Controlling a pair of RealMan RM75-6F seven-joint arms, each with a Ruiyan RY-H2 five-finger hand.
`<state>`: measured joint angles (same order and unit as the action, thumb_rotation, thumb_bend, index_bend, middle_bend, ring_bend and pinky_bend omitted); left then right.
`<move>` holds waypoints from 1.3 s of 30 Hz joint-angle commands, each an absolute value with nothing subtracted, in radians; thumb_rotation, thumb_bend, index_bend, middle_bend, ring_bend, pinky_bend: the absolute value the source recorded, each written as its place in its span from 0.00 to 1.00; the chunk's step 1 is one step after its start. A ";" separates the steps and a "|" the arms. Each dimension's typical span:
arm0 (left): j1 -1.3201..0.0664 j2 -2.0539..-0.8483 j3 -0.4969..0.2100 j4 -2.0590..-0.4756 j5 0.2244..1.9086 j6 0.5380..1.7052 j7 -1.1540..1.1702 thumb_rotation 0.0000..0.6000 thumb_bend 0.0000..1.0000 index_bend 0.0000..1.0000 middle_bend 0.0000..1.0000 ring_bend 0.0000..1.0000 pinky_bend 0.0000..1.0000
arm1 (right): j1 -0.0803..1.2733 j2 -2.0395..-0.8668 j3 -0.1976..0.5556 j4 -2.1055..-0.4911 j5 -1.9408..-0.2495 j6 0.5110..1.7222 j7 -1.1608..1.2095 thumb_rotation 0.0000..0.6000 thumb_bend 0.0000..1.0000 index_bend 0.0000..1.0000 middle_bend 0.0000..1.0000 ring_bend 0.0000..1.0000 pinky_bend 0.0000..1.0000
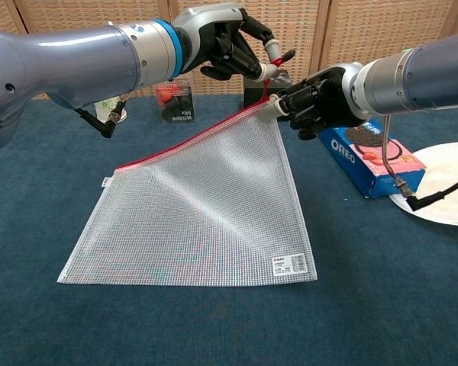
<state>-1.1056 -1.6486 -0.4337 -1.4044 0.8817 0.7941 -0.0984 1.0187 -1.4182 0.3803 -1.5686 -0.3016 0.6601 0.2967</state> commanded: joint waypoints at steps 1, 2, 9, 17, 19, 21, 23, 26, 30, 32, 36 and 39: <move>-1.105 -1.649 -0.433 -1.404 0.883 0.794 -0.099 1.00 0.56 0.63 1.00 0.99 1.00 | 1.017 -1.418 0.383 -1.570 -0.302 0.661 0.294 1.00 0.47 0.59 0.88 0.92 0.86; -1.105 -1.649 -0.433 -1.403 0.883 0.793 -0.099 1.00 0.56 0.63 1.00 0.99 1.00 | 1.016 -1.418 0.384 -1.570 -0.302 0.661 0.292 1.00 0.47 0.59 0.88 0.92 0.86; -1.103 -1.650 -0.437 -1.405 0.887 0.795 -0.107 1.00 0.56 0.63 1.00 0.99 1.00 | 1.014 -1.416 0.391 -1.578 -0.298 0.664 0.279 1.00 0.52 0.61 0.88 0.92 0.86; -1.098 -1.644 -0.437 -1.414 0.889 0.795 -0.108 1.00 0.56 0.63 1.00 0.99 1.00 | 1.009 -1.420 0.397 -1.584 -0.296 0.671 0.269 1.00 0.64 0.64 0.88 0.93 0.86; -1.097 -1.643 -0.436 -1.415 0.888 0.796 -0.106 1.00 0.56 0.63 1.00 0.99 1.00 | 1.007 -1.419 0.399 -1.586 -0.295 0.672 0.267 1.00 0.69 0.66 0.88 0.93 0.86; -1.097 -1.641 -0.437 -1.414 0.886 0.797 -0.104 1.00 0.56 0.63 1.00 0.99 1.00 | 1.005 -1.418 0.401 -1.587 -0.294 0.671 0.267 1.00 0.73 0.68 0.89 0.93 0.86; -1.097 -1.640 -0.437 -1.413 0.884 0.796 -0.101 1.00 0.56 0.64 1.00 0.99 1.00 | 1.001 -1.416 0.403 -1.589 -0.296 0.669 0.268 1.00 0.76 0.71 0.89 0.93 0.86; -1.097 -1.640 -0.437 -1.412 0.881 0.797 -0.100 1.00 0.57 0.69 1.00 0.99 1.00 | 0.994 -1.412 0.411 -1.595 -0.300 0.663 0.274 1.00 0.79 0.72 0.89 0.93 0.86; -1.098 -1.644 -0.437 -1.407 0.874 0.800 -0.094 1.00 0.64 0.82 1.00 0.99 1.00 | 0.983 -1.406 0.420 -1.603 -0.315 0.658 0.282 1.00 0.79 0.72 0.89 0.93 0.86; -1.099 -1.646 -0.437 -1.405 0.871 0.803 -0.090 1.00 0.68 0.83 1.00 0.99 1.00 | 0.982 -1.405 0.422 -1.604 -0.319 0.659 0.283 1.00 0.79 0.72 0.89 0.93 0.86; -1.103 -1.651 -0.437 -1.404 0.863 0.809 -0.077 1.00 0.78 0.85 1.00 0.99 1.00 | 0.978 -1.402 0.424 -1.608 -0.321 0.658 0.285 1.00 0.79 0.72 0.89 0.93 0.86; -1.106 -1.653 -0.438 -1.405 0.859 0.813 -0.069 1.00 0.82 0.85 1.00 0.99 1.00 | 0.976 -1.400 0.426 -1.609 -0.322 0.656 0.286 1.00 0.79 0.72 0.89 0.93 0.86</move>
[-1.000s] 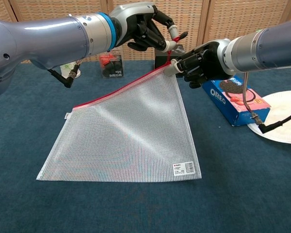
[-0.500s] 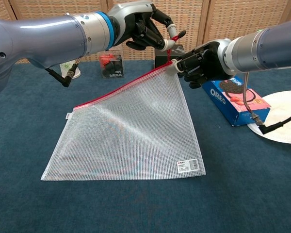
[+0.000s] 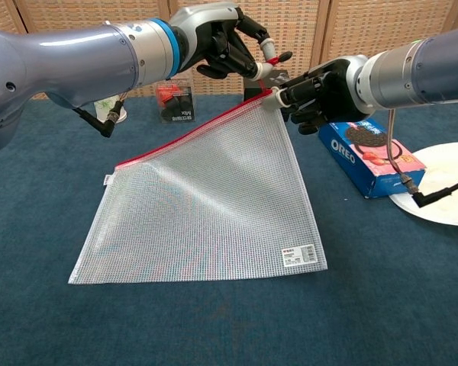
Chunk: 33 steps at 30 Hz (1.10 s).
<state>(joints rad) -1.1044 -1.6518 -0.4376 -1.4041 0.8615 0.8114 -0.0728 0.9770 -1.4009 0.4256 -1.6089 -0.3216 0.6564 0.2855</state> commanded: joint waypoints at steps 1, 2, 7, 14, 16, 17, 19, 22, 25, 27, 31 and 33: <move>-1.107 -1.653 -0.438 -1.406 0.857 0.813 -0.065 1.00 0.83 0.85 1.00 0.99 1.00 | 0.975 -1.399 0.426 -1.610 -0.323 0.654 0.287 1.00 0.79 0.72 0.89 0.94 0.86; -1.108 -1.654 -0.439 -1.408 0.854 0.816 -0.061 1.00 0.84 0.85 1.00 0.99 1.00 | 0.974 -1.398 0.428 -1.611 -0.324 0.653 0.288 1.00 0.79 0.72 0.89 0.94 0.86; -1.109 -1.652 -0.441 -1.410 0.845 0.822 -0.050 1.00 0.86 0.85 1.00 0.99 1.00 | 0.967 -1.395 0.436 -1.614 -0.334 0.652 0.297 1.00 0.79 0.73 0.90 0.94 0.86; -1.098 -1.636 -0.438 -1.410 0.831 0.819 -0.047 1.00 0.87 0.85 1.00 0.99 1.00 | 0.944 -1.388 0.455 -1.625 -0.358 0.661 0.322 1.00 0.79 0.75 0.91 0.95 0.86; -1.094 -1.633 -0.437 -1.407 0.829 0.819 -0.048 1.00 0.87 0.85 1.00 0.99 1.00 | 0.937 -1.387 0.461 -1.627 -0.365 0.666 0.330 1.00 0.79 0.75 0.91 0.95 0.86; -1.090 -1.631 -0.437 -1.405 0.828 0.819 -0.052 1.00 0.87 0.85 1.00 0.99 1.00 | 0.932 -1.386 0.466 -1.629 -0.369 0.666 0.337 1.00 0.79 0.75 0.91 0.95 0.86; -1.084 -1.626 -0.437 -1.402 0.827 0.818 -0.058 1.00 0.87 0.85 1.00 0.99 1.00 | 0.926 -1.381 0.471 -1.632 -0.374 0.662 0.344 1.00 0.79 0.76 0.91 0.95 0.86; -1.074 -1.616 -0.436 -1.396 0.826 0.813 -0.067 1.00 0.87 0.85 1.00 0.99 1.00 | 0.917 -1.370 0.483 -1.640 -0.381 0.654 0.357 1.00 0.79 0.76 0.91 0.95 0.86; -1.066 -1.607 -0.434 -1.390 0.828 0.808 -0.074 1.00 0.87 0.85 1.00 0.99 1.00 | 0.911 -1.360 0.492 -1.645 -0.381 0.646 0.370 1.00 0.79 0.76 0.91 0.95 0.86; -1.061 -1.603 -0.432 -1.383 0.829 0.806 -0.078 1.00 0.87 0.85 1.00 0.99 1.00 | 0.908 -1.355 0.494 -1.647 -0.381 0.643 0.373 1.00 0.79 0.76 0.91 0.95 0.86; -1.053 -1.598 -0.431 -1.369 0.831 0.801 -0.089 1.00 0.87 0.86 1.00 0.99 1.00 | 0.904 -1.347 0.498 -1.651 -0.378 0.640 0.383 1.00 0.79 0.76 0.91 0.95 0.86; -1.048 -1.595 -0.428 -1.363 0.832 0.796 -0.094 1.00 0.87 0.86 1.00 0.99 1.00 | 0.900 -1.343 0.503 -1.653 -0.375 0.634 0.393 1.00 0.79 0.76 0.91 0.95 0.86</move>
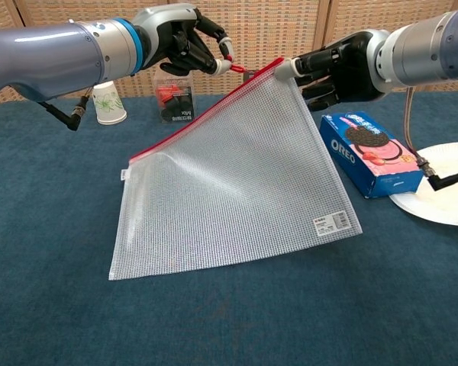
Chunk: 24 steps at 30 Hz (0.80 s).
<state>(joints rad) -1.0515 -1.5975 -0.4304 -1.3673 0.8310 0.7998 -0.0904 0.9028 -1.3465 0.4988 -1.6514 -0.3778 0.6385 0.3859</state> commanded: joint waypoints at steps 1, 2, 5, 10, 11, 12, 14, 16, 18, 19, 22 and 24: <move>-1.046 -1.594 -0.426 -1.361 0.832 0.792 -0.096 1.00 0.87 0.86 1.00 0.99 1.00 | 0.897 -1.341 0.506 -1.654 -0.373 0.631 0.399 1.00 0.79 0.76 0.91 0.95 0.86; -1.043 -1.592 -0.423 -1.357 0.833 0.788 -0.099 1.00 0.87 0.86 1.00 0.99 1.00 | 0.895 -1.338 0.512 -1.655 -0.371 0.626 0.408 1.00 0.79 0.76 0.91 0.95 0.86; -1.039 -1.592 -0.419 -1.349 0.834 0.781 -0.104 1.00 0.87 0.86 1.00 0.99 1.00 | 0.890 -1.333 0.521 -1.658 -0.370 0.616 0.424 1.00 0.79 0.76 0.91 0.95 0.86; -1.030 -1.595 -0.414 -1.330 0.838 0.770 -0.121 1.00 0.87 0.86 1.00 0.99 1.00 | 0.883 -1.322 0.534 -1.668 -0.380 0.612 0.439 1.00 0.79 0.76 0.91 0.95 0.86; -1.028 -1.594 -0.413 -1.328 0.840 0.767 -0.123 1.00 0.87 0.86 1.00 0.99 1.00 | 0.882 -1.319 0.537 -1.670 -0.381 0.611 0.442 1.00 0.79 0.76 0.91 0.95 0.86; -1.026 -1.594 -0.411 -1.326 0.842 0.766 -0.126 1.00 0.87 0.86 1.00 0.99 1.00 | 0.880 -1.316 0.539 -1.671 -0.382 0.611 0.445 1.00 0.79 0.77 0.91 0.95 0.86; -1.022 -1.592 -0.410 -1.322 0.844 0.764 -0.129 1.00 0.87 0.86 1.00 0.99 1.00 | 0.878 -1.312 0.542 -1.672 -0.384 0.611 0.449 1.00 0.79 0.77 0.91 0.95 0.86; -1.017 -1.588 -0.408 -1.317 0.846 0.762 -0.134 1.00 0.87 0.86 1.00 0.99 1.00 | 0.874 -1.305 0.547 -1.674 -0.385 0.608 0.456 1.00 0.79 0.77 0.91 0.95 0.86; -1.011 -1.583 -0.408 -1.310 0.846 0.761 -0.138 1.00 0.87 0.86 1.00 0.99 1.00 | 0.868 -1.295 0.552 -1.676 -0.387 0.603 0.463 1.00 0.79 0.77 0.91 0.95 0.86; -1.009 -1.581 -0.408 -1.306 0.846 0.759 -0.141 1.00 0.87 0.86 1.00 0.99 1.00 | 0.864 -1.290 0.555 -1.678 -0.389 0.600 0.467 1.00 0.79 0.77 0.91 0.95 0.86; -1.002 -1.575 -0.407 -1.297 0.846 0.755 -0.148 1.00 0.87 0.86 1.00 0.99 1.00 | 0.855 -1.275 0.563 -1.684 -0.394 0.591 0.480 1.00 0.79 0.77 0.91 0.95 0.86; -0.997 -1.570 -0.406 -1.290 0.848 0.751 -0.151 1.00 0.87 0.86 1.00 0.99 1.00 | 0.849 -1.265 0.568 -1.687 -0.399 0.584 0.489 1.00 0.79 0.77 0.91 0.95 0.86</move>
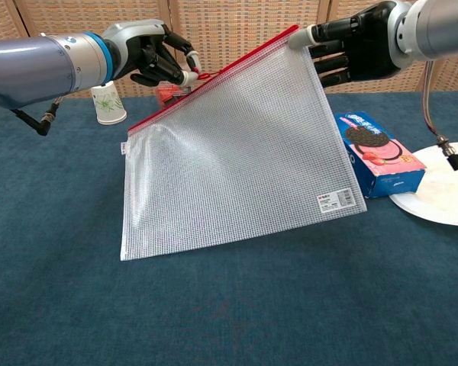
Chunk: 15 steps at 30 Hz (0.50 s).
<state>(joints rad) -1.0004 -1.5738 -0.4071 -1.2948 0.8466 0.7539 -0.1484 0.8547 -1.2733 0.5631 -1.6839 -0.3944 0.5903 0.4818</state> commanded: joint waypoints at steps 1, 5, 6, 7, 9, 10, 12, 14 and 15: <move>-0.995 -1.569 -0.405 -1.288 0.849 0.749 -0.152 1.00 0.87 0.86 1.00 0.99 1.00 | 0.847 -1.260 0.570 -1.689 -0.401 0.582 0.493 1.00 0.79 0.77 0.91 0.95 0.86; -0.986 -1.561 -0.405 -1.279 0.850 0.746 -0.161 1.00 0.87 0.86 1.00 0.99 1.00 | 0.838 -1.244 0.578 -1.693 -0.406 0.575 0.505 1.00 0.79 0.77 0.91 0.95 0.86; -0.982 -1.557 -0.404 -1.276 0.851 0.745 -0.164 1.00 0.87 0.86 1.00 0.99 1.00 | 0.835 -1.238 0.580 -1.695 -0.407 0.572 0.509 1.00 0.79 0.77 0.91 0.95 0.86; -0.979 -1.554 -0.404 -1.273 0.852 0.743 -0.167 1.00 0.87 0.86 1.00 0.99 1.00 | 0.832 -1.232 0.583 -1.696 -0.409 0.568 0.513 1.00 0.79 0.77 0.91 0.95 0.86; -0.972 -1.547 -0.403 -1.270 0.853 0.742 -0.173 1.00 0.87 0.86 1.00 0.99 1.00 | 0.828 -1.221 0.586 -1.694 -0.410 0.565 0.518 1.00 0.79 0.77 0.91 0.95 0.86; -0.966 -1.541 -0.403 -1.269 0.855 0.741 -0.177 1.00 0.87 0.86 1.00 0.99 1.00 | 0.825 -1.215 0.587 -1.694 -0.411 0.563 0.521 1.00 0.79 0.77 0.91 0.95 0.86; -0.955 -1.528 -0.399 -1.267 0.861 0.739 -0.183 1.00 0.87 0.86 1.00 0.99 1.00 | 0.820 -1.204 0.590 -1.695 -0.413 0.557 0.528 1.00 0.79 0.77 0.91 0.95 0.86; -0.945 -1.516 -0.398 -1.265 0.864 0.736 -0.191 1.00 0.87 0.86 1.00 0.99 1.00 | 0.815 -1.195 0.592 -1.694 -0.415 0.552 0.535 1.00 0.79 0.77 0.91 0.95 0.86; -0.940 -1.509 -0.397 -1.262 0.864 0.736 -0.194 1.00 0.87 0.86 1.00 0.99 1.00 | 0.813 -1.189 0.594 -1.693 -0.415 0.551 0.538 1.00 0.79 0.77 0.91 0.95 0.86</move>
<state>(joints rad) -0.9443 -1.5143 -0.3983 -1.2649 0.8624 0.7371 -0.1906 0.8150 -1.1927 0.5922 -1.6939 -0.4145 0.5523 0.5355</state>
